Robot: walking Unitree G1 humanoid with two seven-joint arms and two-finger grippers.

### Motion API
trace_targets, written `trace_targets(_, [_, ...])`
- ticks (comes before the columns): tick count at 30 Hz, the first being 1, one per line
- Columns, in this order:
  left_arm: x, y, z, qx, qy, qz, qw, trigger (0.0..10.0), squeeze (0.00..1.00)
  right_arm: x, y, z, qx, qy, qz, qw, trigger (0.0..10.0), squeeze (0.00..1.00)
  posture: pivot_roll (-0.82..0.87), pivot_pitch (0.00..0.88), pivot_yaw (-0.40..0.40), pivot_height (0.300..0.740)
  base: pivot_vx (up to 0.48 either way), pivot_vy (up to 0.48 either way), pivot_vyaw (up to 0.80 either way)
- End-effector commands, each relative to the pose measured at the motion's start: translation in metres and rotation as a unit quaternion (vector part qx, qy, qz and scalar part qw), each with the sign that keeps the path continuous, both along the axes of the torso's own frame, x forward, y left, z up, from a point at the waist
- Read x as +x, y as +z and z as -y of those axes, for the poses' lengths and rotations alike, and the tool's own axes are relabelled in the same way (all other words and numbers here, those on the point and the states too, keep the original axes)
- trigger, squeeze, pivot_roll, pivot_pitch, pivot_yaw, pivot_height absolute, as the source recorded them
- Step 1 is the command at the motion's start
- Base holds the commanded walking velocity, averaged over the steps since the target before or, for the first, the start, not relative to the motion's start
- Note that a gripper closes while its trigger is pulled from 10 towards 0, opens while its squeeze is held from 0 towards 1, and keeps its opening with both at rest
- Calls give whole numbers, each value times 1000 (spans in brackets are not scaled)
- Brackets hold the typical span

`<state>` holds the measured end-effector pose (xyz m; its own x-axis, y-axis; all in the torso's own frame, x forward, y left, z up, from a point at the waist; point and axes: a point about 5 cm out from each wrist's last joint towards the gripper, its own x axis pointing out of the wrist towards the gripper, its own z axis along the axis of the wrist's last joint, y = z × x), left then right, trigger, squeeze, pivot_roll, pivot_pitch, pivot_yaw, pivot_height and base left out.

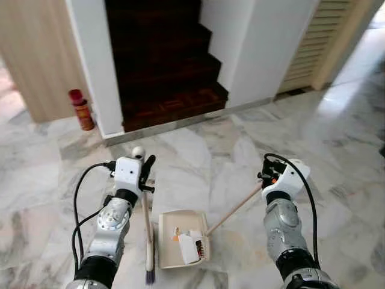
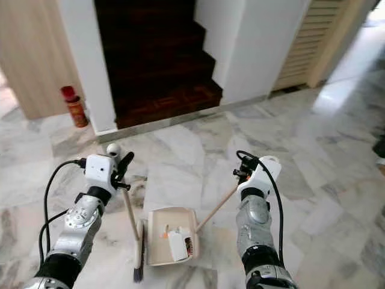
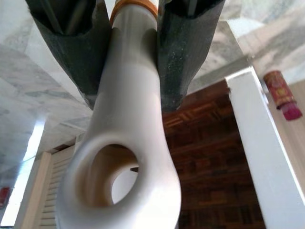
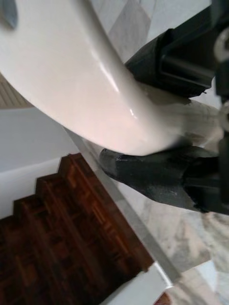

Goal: Sweep floor

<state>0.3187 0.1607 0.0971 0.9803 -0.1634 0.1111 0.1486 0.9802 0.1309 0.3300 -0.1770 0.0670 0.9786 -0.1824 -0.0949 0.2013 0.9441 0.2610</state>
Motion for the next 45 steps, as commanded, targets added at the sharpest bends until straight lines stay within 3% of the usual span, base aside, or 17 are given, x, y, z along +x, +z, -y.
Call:
trace_targets(1, [3, 12, 5, -2, -7, 26, 1000, 10000, 0, 6, 13, 4, 10, -9, 27, 1000, 10000, 0, 31, 0, -60, 740, 0, 345, 0])
trace_targets(45, [0, 11, -5, -3, 16, 23, 1000, 10000, 0, 6, 20, 7, 9, -4, 38, 999, 10000, 0, 27, 0, -71, 740, 0, 348, -95])
